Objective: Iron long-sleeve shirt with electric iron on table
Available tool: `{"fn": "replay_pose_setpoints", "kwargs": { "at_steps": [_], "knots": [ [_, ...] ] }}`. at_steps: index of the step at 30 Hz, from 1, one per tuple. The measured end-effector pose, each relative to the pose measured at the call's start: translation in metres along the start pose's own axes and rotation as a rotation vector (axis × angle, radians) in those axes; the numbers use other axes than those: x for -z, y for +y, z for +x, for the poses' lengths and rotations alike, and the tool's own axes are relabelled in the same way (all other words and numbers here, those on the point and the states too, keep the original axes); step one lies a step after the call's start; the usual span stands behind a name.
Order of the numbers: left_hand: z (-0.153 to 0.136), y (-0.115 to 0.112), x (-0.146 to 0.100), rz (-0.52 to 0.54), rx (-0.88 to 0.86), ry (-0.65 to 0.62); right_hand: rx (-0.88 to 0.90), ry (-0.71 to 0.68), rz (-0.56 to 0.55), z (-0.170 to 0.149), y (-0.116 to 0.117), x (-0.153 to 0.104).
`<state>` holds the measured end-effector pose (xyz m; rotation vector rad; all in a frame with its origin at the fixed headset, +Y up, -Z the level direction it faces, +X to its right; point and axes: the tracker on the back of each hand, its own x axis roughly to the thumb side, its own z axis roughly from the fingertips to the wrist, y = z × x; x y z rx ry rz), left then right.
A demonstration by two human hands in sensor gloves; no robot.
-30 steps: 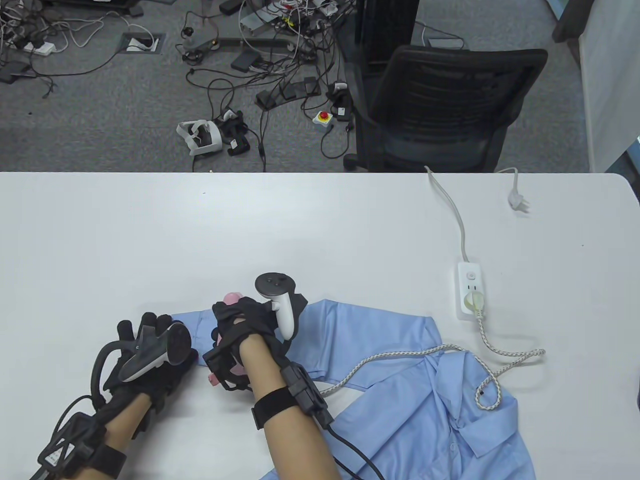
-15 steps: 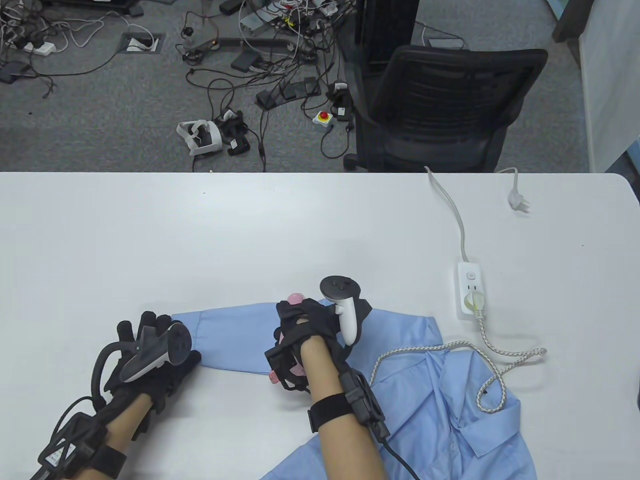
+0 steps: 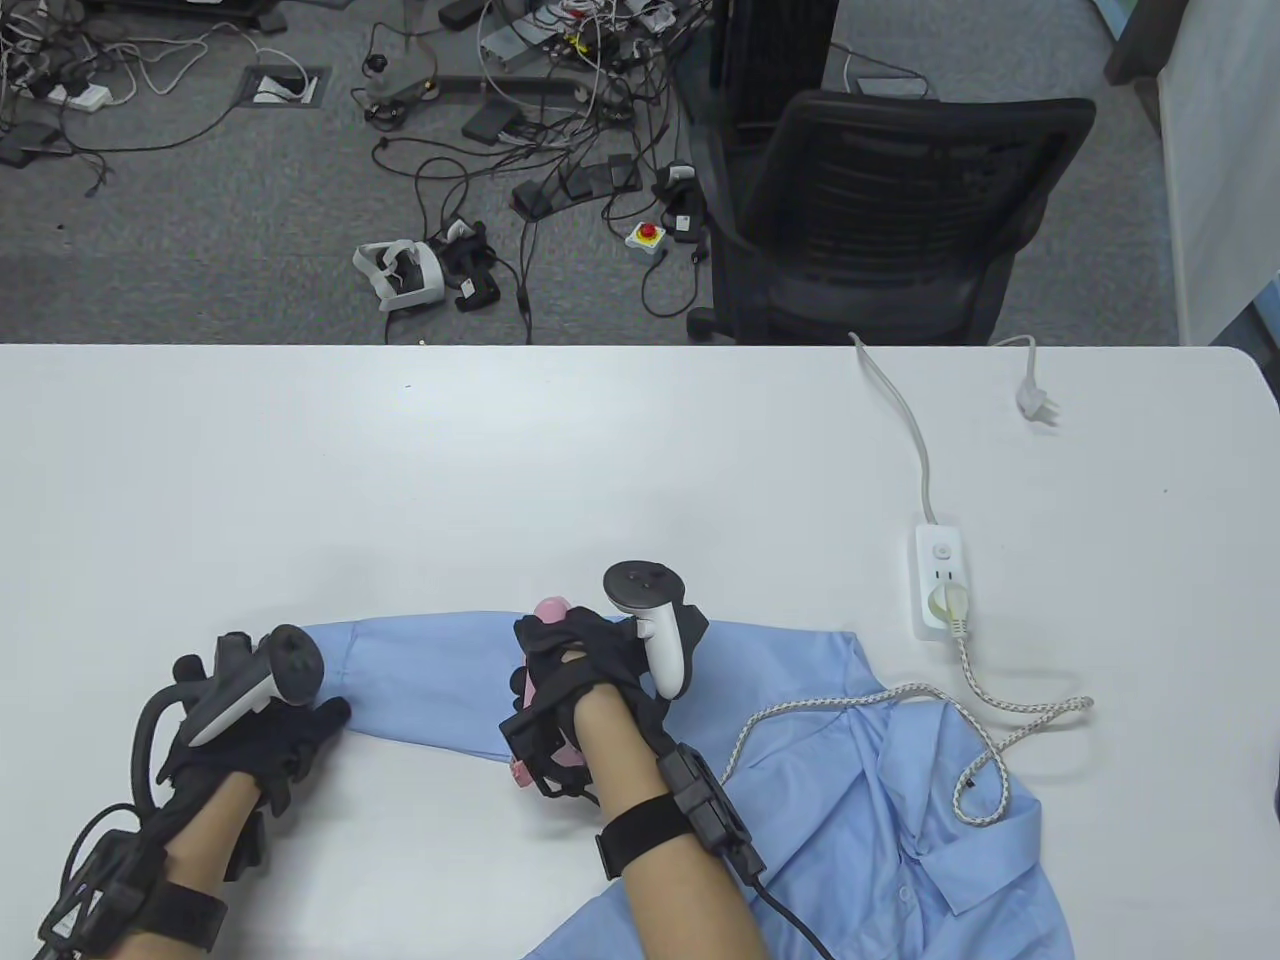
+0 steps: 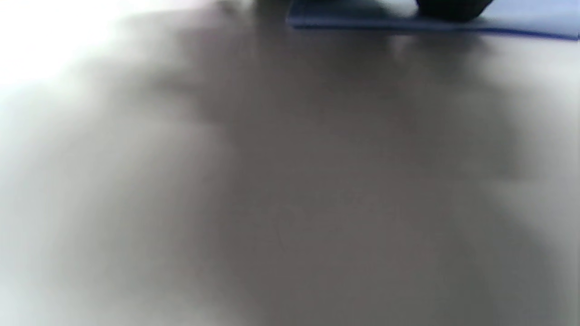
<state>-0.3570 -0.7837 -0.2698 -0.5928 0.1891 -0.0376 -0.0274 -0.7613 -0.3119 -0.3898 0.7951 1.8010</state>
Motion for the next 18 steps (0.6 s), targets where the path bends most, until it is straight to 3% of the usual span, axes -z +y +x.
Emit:
{"fn": "replay_pose_setpoints", "kwargs": {
  "at_steps": [5,18],
  "knots": [
    [0.003,0.001,-0.001,0.046,0.043,0.014,0.001,0.022,-0.125,-0.01,-0.024,-0.009],
    [0.001,0.001,-0.002,0.031,0.009,0.002,0.058,0.047,-0.226,-0.06,-0.114,-0.036]
  ]
}}
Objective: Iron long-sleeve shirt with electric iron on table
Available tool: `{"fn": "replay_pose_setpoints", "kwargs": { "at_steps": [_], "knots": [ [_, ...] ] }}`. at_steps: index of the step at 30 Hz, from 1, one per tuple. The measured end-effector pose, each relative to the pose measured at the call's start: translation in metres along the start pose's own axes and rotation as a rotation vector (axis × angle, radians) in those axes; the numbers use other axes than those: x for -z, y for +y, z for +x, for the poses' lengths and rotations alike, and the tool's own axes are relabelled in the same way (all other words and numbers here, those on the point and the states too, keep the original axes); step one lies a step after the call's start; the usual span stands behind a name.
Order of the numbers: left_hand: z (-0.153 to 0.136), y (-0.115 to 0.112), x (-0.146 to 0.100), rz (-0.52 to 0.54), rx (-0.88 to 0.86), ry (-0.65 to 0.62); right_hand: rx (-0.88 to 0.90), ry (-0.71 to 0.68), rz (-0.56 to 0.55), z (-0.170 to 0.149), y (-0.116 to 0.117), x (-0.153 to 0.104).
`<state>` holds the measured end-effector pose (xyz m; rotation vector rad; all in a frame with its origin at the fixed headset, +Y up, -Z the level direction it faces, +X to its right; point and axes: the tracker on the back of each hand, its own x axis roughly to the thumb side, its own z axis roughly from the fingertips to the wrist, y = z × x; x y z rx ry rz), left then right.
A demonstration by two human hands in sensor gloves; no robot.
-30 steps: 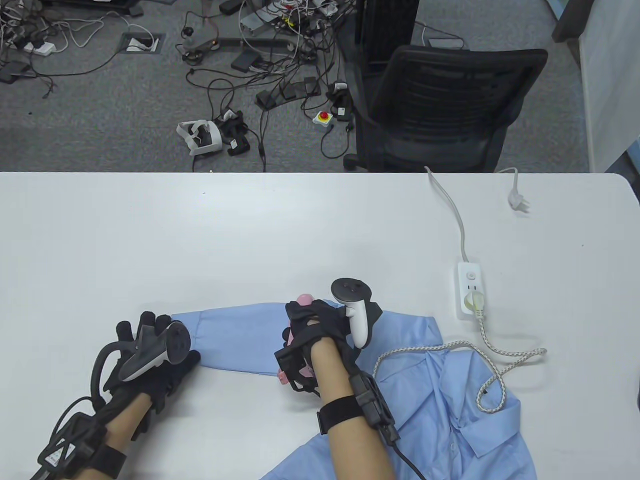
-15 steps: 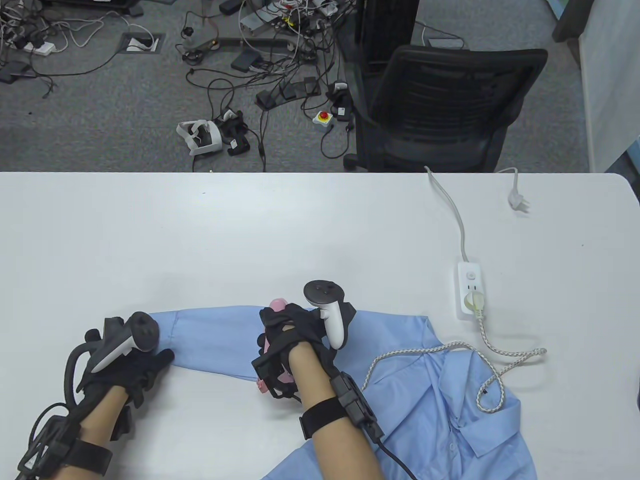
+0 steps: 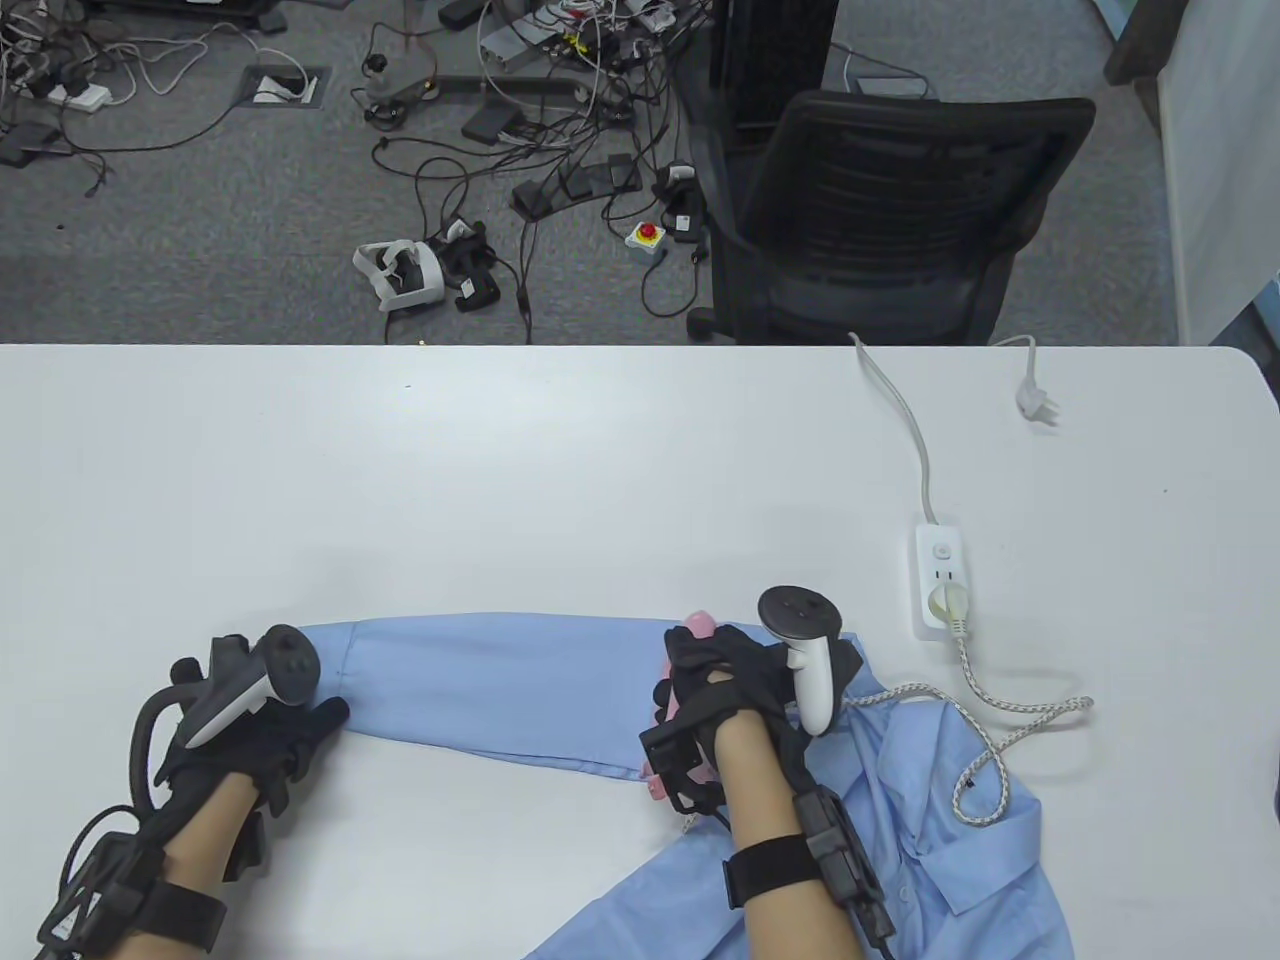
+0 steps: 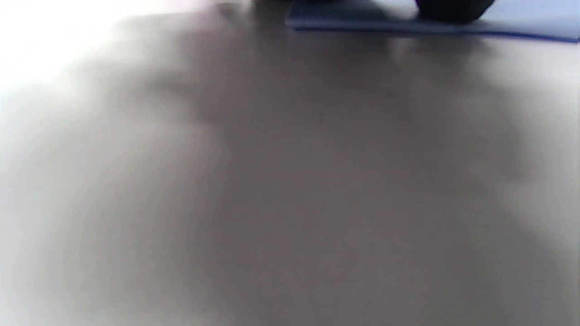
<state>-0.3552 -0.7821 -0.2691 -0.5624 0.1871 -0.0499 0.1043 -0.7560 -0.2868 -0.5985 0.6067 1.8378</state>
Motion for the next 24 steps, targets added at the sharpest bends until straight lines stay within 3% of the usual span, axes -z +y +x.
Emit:
{"fn": "replay_pose_setpoints", "kwargs": {
  "at_steps": [3,6,11,17,19,24],
  "knots": [
    [0.0,0.0,0.0,0.001,-0.001,-0.002,0.045,0.008,-0.094,-0.008,-0.019,0.001],
    [0.001,0.0,-0.001,0.003,0.002,0.001,0.054,0.016,-0.104,-0.009,-0.024,0.002],
    [0.002,0.0,-0.003,0.009,0.019,0.012,0.049,-0.003,-0.03,-0.006,-0.015,0.005],
    [-0.004,-0.002,-0.002,-0.009,-0.003,0.017,0.008,-0.003,-0.068,-0.001,-0.002,-0.002],
    [-0.006,-0.002,-0.002,-0.016,-0.019,0.012,-0.004,0.005,-0.079,-0.001,-0.006,-0.001],
    [-0.007,-0.002,-0.002,-0.019,-0.026,0.011,0.118,0.021,-0.199,-0.018,-0.049,0.001]
  ]
}}
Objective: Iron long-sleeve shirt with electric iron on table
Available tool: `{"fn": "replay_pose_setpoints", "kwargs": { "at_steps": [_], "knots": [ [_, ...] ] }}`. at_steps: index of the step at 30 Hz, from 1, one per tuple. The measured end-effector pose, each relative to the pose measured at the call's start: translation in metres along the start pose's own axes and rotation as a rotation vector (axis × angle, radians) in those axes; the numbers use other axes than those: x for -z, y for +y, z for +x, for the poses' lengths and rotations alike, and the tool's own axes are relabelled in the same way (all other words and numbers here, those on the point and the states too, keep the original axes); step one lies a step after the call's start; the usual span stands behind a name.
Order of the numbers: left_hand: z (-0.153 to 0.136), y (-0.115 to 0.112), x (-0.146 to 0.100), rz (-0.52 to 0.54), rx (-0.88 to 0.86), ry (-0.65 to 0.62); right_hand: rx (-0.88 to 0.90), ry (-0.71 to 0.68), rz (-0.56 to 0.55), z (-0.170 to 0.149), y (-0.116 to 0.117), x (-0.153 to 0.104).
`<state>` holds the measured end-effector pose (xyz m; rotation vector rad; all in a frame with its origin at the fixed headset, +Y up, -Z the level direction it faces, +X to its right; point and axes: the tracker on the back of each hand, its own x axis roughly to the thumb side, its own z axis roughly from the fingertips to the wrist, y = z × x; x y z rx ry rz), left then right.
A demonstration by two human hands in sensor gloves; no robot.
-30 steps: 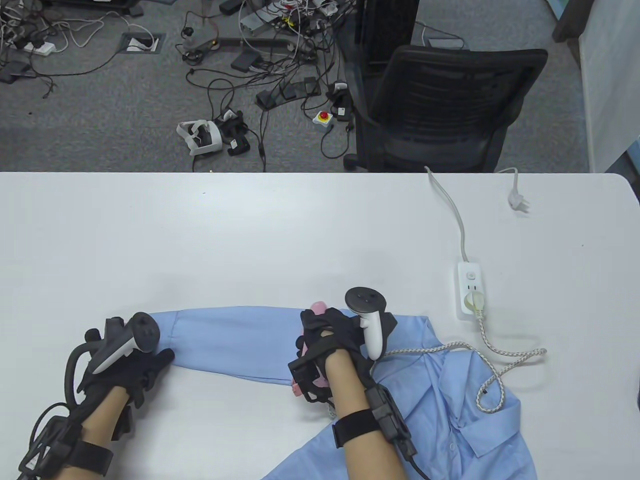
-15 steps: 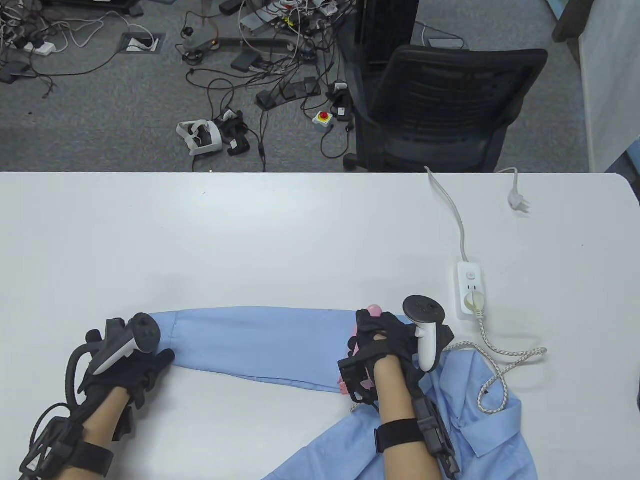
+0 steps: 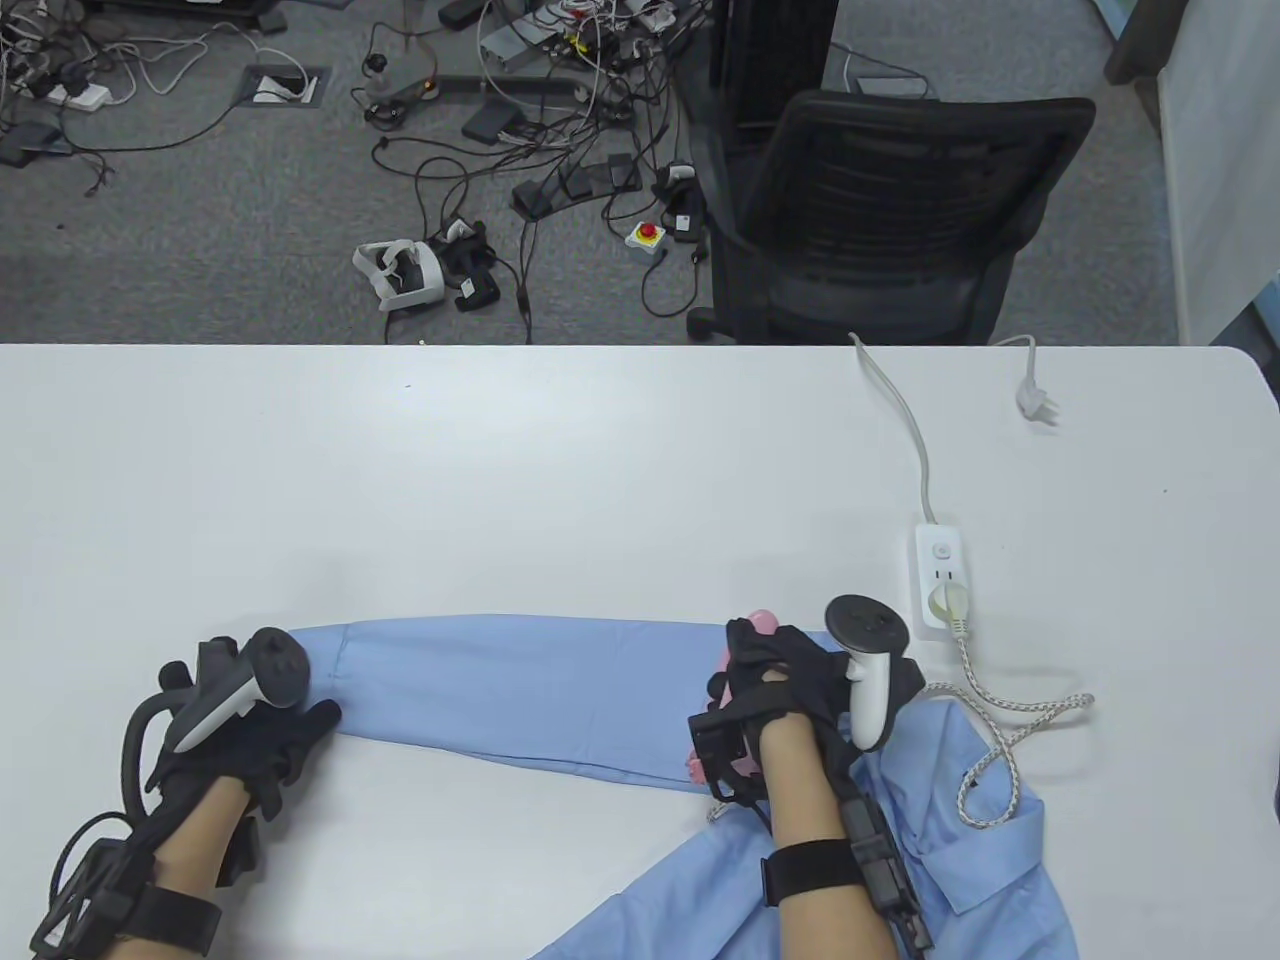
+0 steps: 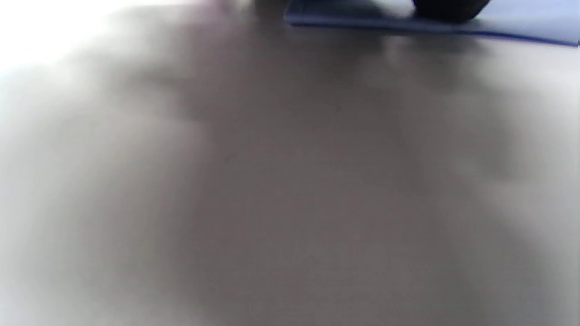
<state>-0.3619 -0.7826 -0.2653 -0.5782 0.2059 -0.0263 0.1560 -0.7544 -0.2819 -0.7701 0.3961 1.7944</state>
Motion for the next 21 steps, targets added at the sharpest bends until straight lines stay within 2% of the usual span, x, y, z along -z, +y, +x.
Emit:
{"fn": "replay_pose_setpoints", "kwargs": {
  "at_steps": [6,12,21],
  "knots": [
    [0.0,0.0,0.0,-0.001,0.001,-0.001,-0.135,0.015,-0.093,-0.004,-0.043,0.004],
    [0.0,0.0,0.0,-0.007,-0.002,-0.002,-0.091,0.021,-0.109,-0.016,-0.076,0.009],
    [-0.003,0.0,0.0,-0.021,-0.02,0.004,-0.09,0.037,-0.084,-0.017,-0.081,0.01]
  ]
}}
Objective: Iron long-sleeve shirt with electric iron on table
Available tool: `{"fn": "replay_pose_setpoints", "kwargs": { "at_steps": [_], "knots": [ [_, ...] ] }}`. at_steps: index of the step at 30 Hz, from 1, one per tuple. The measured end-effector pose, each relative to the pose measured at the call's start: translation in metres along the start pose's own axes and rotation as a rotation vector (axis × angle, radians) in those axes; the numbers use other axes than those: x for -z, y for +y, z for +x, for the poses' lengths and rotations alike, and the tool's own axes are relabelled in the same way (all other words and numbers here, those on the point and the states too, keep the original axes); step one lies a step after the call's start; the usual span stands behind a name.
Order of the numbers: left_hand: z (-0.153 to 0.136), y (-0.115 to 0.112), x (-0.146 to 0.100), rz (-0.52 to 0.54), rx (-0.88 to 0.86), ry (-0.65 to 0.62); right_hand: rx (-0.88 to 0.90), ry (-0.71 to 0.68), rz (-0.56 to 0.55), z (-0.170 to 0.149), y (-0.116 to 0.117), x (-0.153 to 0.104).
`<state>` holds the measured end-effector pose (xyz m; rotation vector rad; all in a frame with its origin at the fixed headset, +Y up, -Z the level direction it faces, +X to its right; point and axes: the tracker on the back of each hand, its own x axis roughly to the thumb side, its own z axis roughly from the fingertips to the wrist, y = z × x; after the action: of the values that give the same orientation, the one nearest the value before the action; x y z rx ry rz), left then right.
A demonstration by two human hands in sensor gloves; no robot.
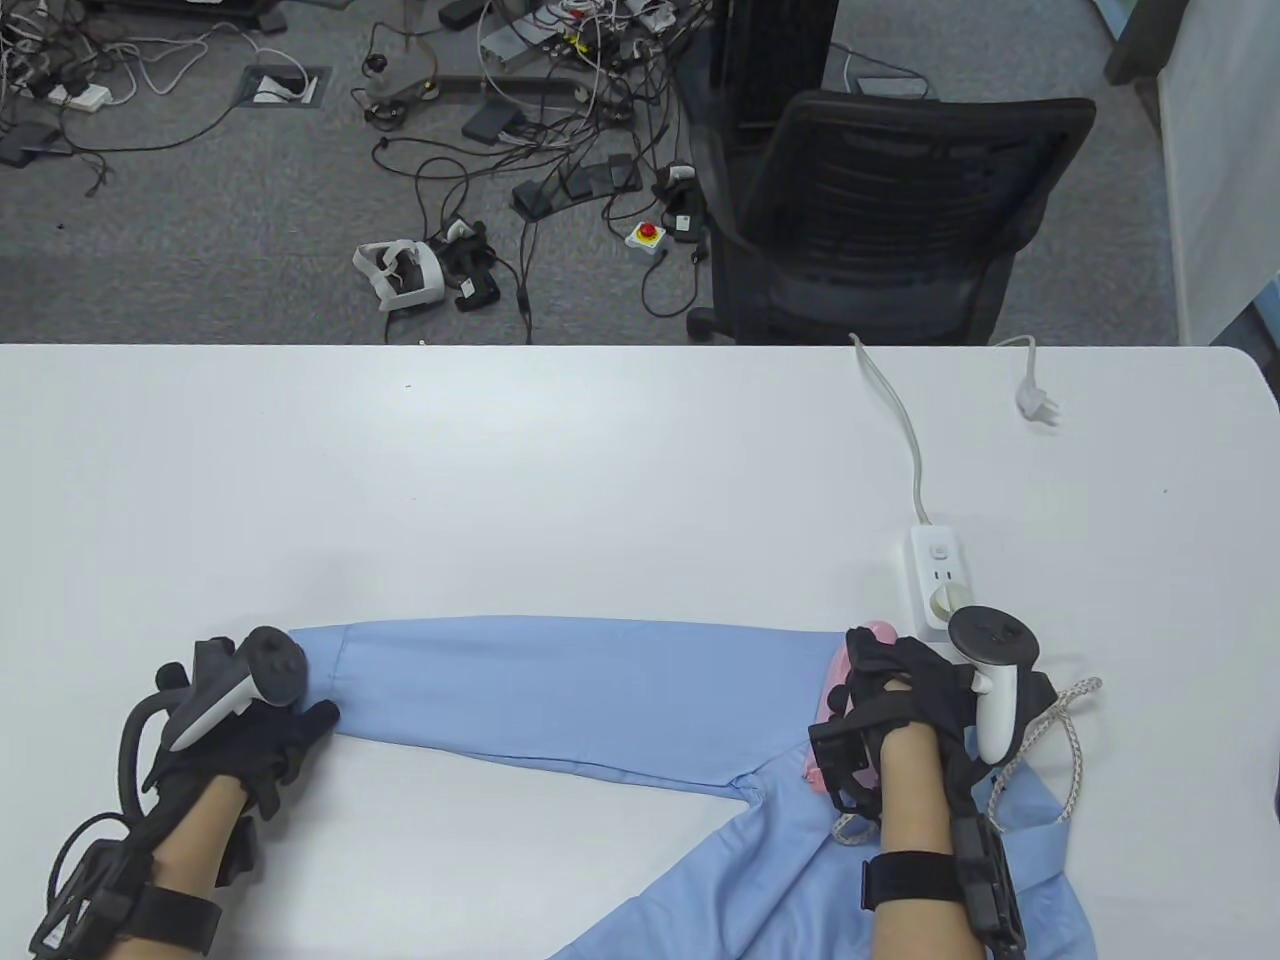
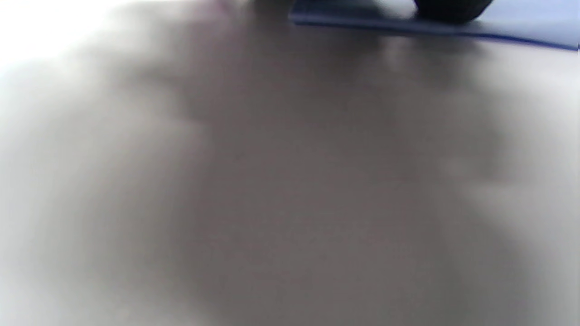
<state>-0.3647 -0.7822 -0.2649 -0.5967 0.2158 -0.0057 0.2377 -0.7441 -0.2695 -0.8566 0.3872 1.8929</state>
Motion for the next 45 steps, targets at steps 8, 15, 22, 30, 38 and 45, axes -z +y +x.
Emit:
{"fn": "replay_pose_setpoints", "kwargs": {
  "at_steps": [8,15,22,30,38,45],
  "knots": [
    [0.002,0.001,0.0,0.008,0.01,-0.003,-0.073,0.107,0.015,0.005,-0.001,0.007],
    [0.0,0.001,0.001,0.02,0.001,-0.015,-0.03,-0.001,0.132,0.025,-0.005,0.002],
    [-0.015,0.018,-0.015,0.305,-0.202,-0.104,0.051,-0.316,0.129,0.09,-0.004,-0.049],
    [-0.012,0.017,-0.018,0.353,-0.168,-0.106,0.178,-0.483,0.212,0.125,0.04,-0.05],
    [-0.011,0.018,-0.018,0.357,-0.168,-0.111,0.233,-0.387,0.105,0.107,0.091,-0.003],
    [-0.009,0.017,-0.017,0.341,-0.147,-0.115,0.235,-0.356,0.066,0.097,0.107,0.021]
  ]
}}
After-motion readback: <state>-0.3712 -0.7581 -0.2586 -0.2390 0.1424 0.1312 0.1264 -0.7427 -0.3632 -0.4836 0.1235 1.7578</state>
